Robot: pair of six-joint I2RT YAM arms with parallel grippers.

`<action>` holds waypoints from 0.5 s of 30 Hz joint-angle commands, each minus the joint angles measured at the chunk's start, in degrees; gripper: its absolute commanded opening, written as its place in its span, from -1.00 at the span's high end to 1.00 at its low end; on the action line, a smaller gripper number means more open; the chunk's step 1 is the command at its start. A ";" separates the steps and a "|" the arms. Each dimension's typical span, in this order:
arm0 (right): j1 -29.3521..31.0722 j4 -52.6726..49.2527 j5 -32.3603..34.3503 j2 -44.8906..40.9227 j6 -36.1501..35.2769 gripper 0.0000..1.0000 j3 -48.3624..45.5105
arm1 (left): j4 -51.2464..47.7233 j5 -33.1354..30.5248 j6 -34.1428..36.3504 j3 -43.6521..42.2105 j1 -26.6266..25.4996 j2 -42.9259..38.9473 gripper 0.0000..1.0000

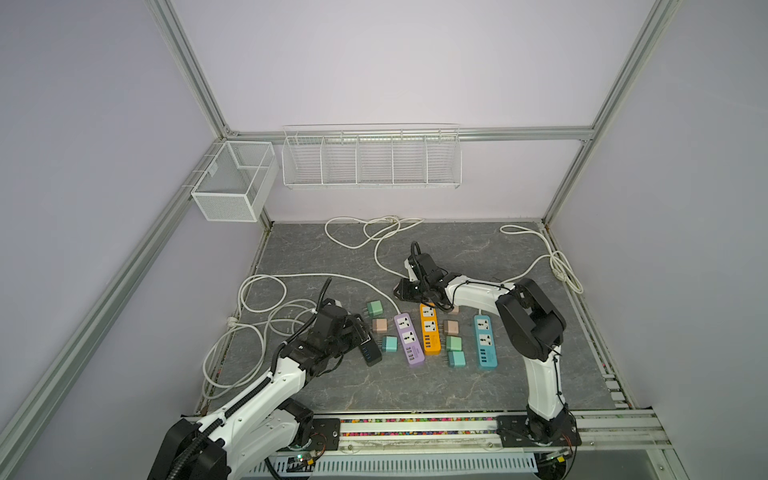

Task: Pull the plug off the socket
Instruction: 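Lower the pink plug beyond the black strip and open right gripper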

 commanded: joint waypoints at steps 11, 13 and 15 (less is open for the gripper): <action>-1.25 -2.85 0.23 -1.96 -1.83 -0.22 1.22 | -1.92 -2.51 -0.04 2.47 -0.24 -1.83 -0.02; -1.29 -3.84 0.90 -3.44 -2.54 -0.35 1.18 | -2.95 -2.94 0.34 3.07 -0.25 -2.41 -0.03; -1.37 -5.60 2.31 -5.47 -3.91 -0.44 1.33 | -3.61 -3.66 1.06 3.37 -0.29 -3.20 -0.05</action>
